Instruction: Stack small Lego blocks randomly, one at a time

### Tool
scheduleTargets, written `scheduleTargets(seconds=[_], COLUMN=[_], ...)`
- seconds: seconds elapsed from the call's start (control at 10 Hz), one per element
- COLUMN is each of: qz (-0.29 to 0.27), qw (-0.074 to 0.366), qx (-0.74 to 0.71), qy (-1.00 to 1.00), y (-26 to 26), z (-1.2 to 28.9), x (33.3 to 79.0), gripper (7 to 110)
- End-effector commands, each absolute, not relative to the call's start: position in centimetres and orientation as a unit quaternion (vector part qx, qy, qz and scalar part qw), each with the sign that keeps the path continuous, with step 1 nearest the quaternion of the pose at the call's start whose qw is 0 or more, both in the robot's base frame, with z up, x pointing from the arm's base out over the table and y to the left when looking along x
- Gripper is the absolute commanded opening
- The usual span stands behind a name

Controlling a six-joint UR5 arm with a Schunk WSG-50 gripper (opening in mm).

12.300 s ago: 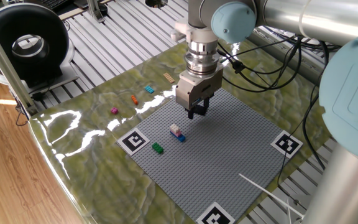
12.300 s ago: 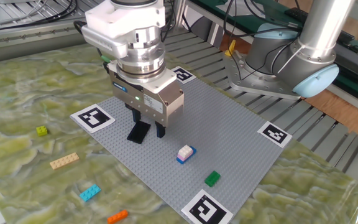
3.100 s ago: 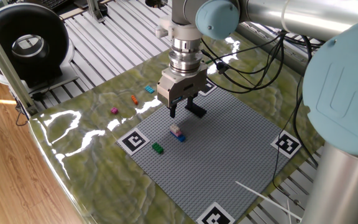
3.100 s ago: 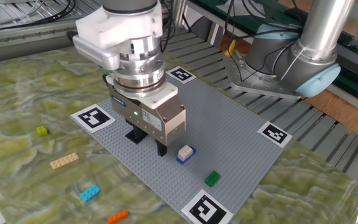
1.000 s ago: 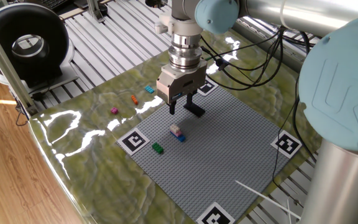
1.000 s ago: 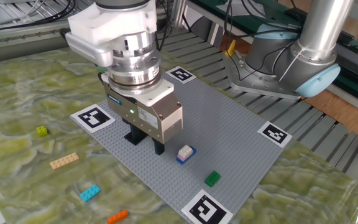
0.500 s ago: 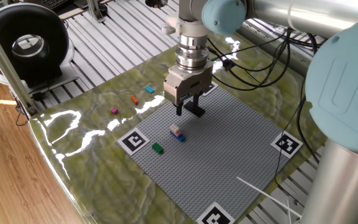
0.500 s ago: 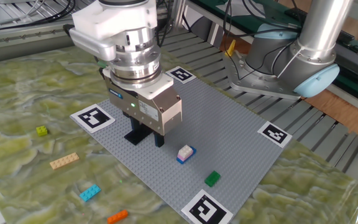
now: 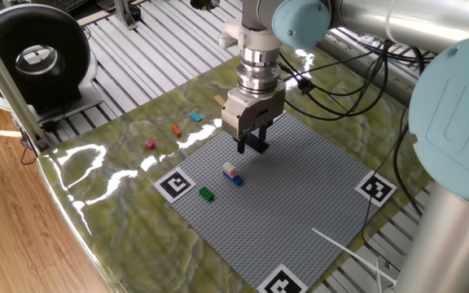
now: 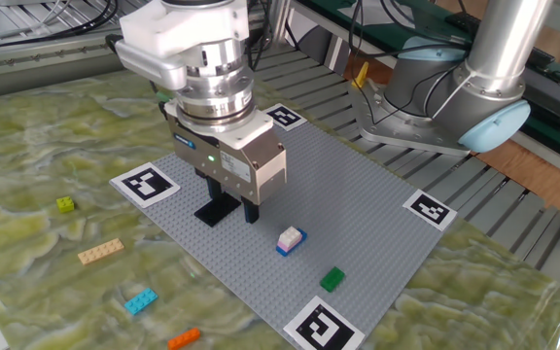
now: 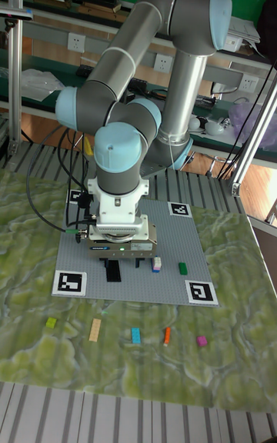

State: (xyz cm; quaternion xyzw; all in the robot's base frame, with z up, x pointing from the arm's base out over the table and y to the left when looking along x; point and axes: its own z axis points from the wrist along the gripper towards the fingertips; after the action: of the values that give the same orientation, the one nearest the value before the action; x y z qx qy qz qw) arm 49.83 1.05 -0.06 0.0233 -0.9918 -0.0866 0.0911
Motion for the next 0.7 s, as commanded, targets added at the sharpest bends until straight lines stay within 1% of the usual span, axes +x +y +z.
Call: scheduleTargets(seconds=[0.0,0.6], qz=[-0.093,-0.096], qw=[0.087,0.087], qx=[0.021,0.023], qy=[-0.992,-0.991], y=[1.02,0.84], z=[-0.23,-0.22], x=[49.51,49.17], gripper=[66,66])
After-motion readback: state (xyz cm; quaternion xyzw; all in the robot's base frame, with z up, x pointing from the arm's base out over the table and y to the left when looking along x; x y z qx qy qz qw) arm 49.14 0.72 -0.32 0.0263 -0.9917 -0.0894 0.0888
